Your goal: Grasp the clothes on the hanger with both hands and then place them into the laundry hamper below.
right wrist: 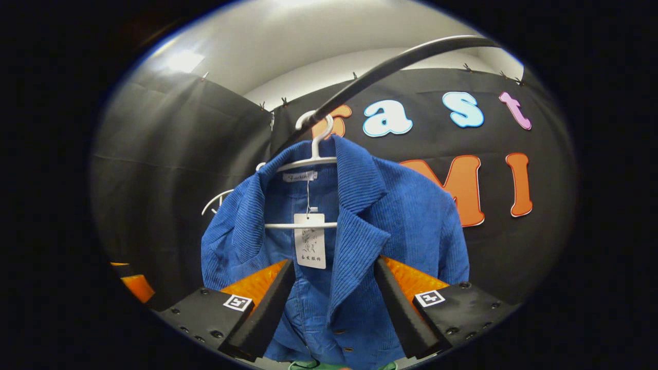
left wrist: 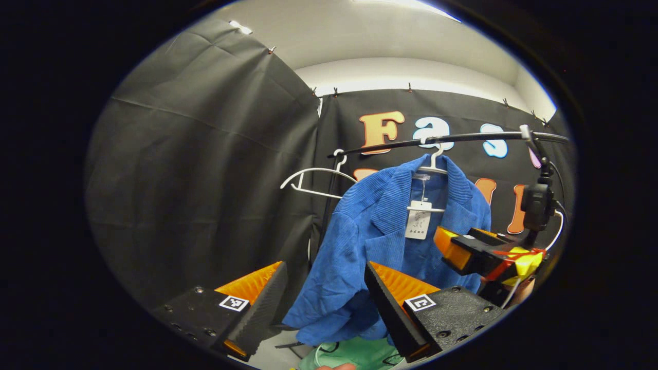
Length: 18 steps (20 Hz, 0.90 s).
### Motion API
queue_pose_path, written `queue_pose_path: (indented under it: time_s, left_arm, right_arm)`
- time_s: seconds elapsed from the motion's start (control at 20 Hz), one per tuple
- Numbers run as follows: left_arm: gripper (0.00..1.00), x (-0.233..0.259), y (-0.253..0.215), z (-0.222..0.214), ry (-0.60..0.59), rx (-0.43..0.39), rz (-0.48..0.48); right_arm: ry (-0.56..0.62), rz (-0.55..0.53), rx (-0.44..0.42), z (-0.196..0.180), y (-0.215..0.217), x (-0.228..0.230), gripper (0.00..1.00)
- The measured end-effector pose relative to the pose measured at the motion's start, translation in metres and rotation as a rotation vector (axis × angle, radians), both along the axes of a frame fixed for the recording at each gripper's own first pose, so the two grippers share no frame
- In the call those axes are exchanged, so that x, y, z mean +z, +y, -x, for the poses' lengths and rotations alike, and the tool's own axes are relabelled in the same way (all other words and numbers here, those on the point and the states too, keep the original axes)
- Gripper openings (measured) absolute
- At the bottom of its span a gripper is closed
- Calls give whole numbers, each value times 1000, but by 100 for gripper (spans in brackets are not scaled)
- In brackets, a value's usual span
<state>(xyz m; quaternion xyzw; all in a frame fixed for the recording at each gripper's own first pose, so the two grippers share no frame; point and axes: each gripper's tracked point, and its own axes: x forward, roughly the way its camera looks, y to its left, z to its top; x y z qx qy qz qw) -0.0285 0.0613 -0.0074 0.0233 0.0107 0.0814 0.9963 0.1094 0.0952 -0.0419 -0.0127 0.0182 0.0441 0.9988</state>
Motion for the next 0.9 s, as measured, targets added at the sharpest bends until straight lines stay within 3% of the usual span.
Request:
queue_pose_path:
  time_s: [0.1, 0.25, 0.3, 0.35, 0.4, 0.45, 0.55, 0.85, 0.9]
  left_arm:
    - [95, 1, 7, 6, -1, 23, 4]
    - [92, 3, 18, 12, -12, 52, 12]
    - [95, 4, 23, 14, -18, 65, 5]
    - [95, 6, 27, 17, -21, 77, -2]
    - [95, 7, 31, 19, -23, 87, -9]
    - [95, 7, 35, 22, -24, 95, -14]
    - [95, 7, 37, 22, -26, 98, -11]
    - [93, -8, 11, 10, 6, 12, 34]
    - [93, -11, 3, 7, 13, -9, 37]
  right_arm:
    - [23, 2, -63, -20, -6, -20, 96]
    - [59, -63, -187, -41, -27, -49, 100]
    - [59, -67, -225, -49, -36, -54, 100]
    - [67, -70, -254, -55, -45, -60, 93]
    - [82, -79, -279, -59, -55, -65, 93]
    - [95, -94, -297, -60, -63, -68, 99]
    - [93, -141, -310, -61, -74, -68, 94]
    - [43, -249, -223, -30, -106, -37, 12]
    - [9, -214, -237, -22, -118, -25, 10]
